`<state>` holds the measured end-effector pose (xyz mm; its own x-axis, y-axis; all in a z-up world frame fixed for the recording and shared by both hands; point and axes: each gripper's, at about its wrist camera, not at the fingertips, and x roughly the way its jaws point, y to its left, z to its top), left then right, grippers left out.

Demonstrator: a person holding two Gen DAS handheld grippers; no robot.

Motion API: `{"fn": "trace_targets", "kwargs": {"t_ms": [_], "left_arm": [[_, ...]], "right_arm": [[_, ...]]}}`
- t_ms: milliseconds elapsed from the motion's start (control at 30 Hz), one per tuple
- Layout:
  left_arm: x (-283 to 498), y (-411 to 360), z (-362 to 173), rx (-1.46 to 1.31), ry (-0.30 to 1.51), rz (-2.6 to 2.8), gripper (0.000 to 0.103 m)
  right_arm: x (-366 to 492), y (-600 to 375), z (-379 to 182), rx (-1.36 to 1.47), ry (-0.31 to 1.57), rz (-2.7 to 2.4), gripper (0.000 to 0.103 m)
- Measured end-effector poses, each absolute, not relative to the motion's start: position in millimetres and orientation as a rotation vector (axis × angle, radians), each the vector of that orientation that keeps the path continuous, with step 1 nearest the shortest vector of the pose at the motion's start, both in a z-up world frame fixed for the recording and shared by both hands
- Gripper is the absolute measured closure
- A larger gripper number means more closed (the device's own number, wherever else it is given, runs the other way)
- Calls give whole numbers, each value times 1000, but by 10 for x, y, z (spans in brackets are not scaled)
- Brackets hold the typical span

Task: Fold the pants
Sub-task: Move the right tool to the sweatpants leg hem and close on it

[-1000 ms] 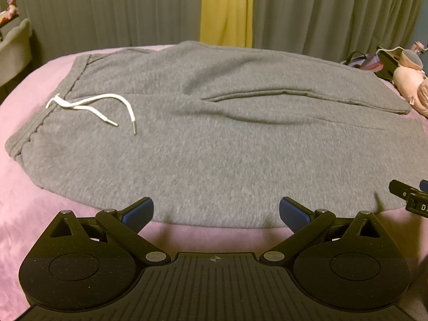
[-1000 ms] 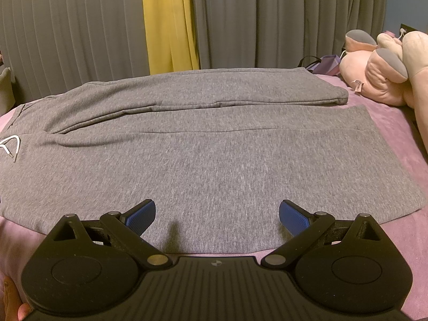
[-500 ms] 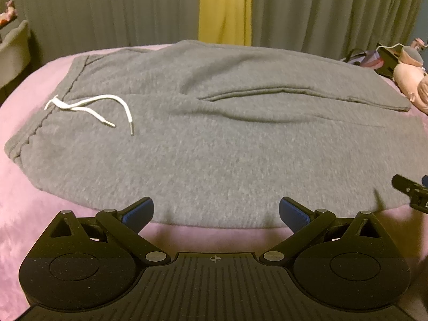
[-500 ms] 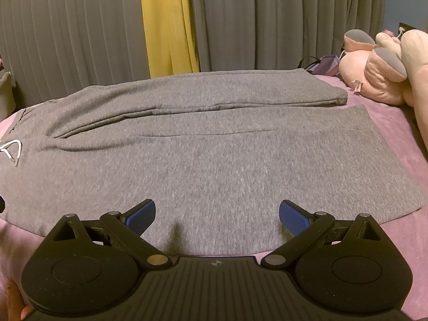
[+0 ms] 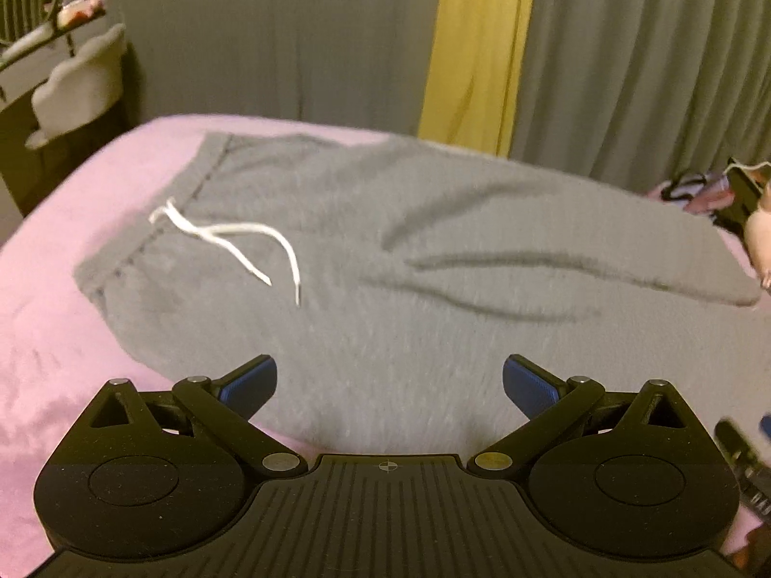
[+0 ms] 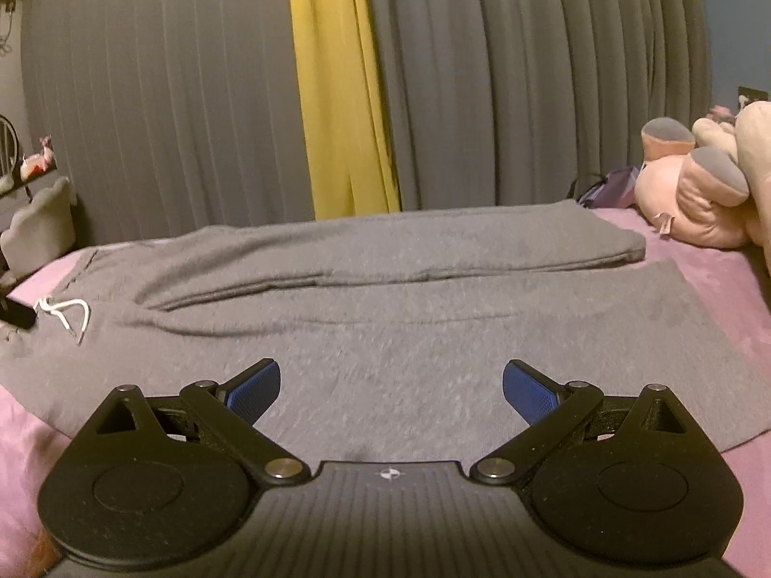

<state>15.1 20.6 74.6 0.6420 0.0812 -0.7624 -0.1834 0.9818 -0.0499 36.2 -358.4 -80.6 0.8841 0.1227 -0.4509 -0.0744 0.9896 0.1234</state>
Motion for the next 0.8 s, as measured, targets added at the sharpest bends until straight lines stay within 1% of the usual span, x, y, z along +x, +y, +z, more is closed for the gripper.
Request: {"fn": "trace_targets", "kwargs": {"t_ms": [67, 167, 300, 367, 400, 500, 567, 700, 733, 767, 800], "left_arm": [[163, 243, 954, -100, 831, 180, 0], [151, 369, 1201, -62, 783, 251, 0], [114, 569, 1341, -71, 694, 346, 0], [167, 561, 1317, -18, 663, 407, 0], [212, 568, 1269, -40, 652, 462, 0], [461, 564, 1026, -141, 658, 377, 0], [695, 525, 807, -175, 668, 359, 0], [957, 430, 270, -242, 584, 395, 0], [960, 413, 122, -248, 553, 415, 0], [1011, 376, -47, -242, 522, 438, 0], [1018, 343, -187, -213, 497, 463, 0]], "right_arm": [[375, -3704, -825, 129, 502, 100, 4], [439, -3999, -877, 251, 575, 76, 4], [631, -4392, -959, 448, 653, 8, 5], [736, -4529, -971, 513, 676, -7, 13], [800, -4565, -964, 522, 679, -20, 13], [1022, -4618, -891, 523, 683, -51, 16], [1233, -4607, -822, 523, 682, -73, 21], [1860, -4493, -688, 545, 695, -102, 23], [2058, -4458, -666, 549, 708, -105, 28], [2299, -4397, -643, 544, 720, -101, 41], [2521, -4350, -634, 530, 736, -101, 46]]}}
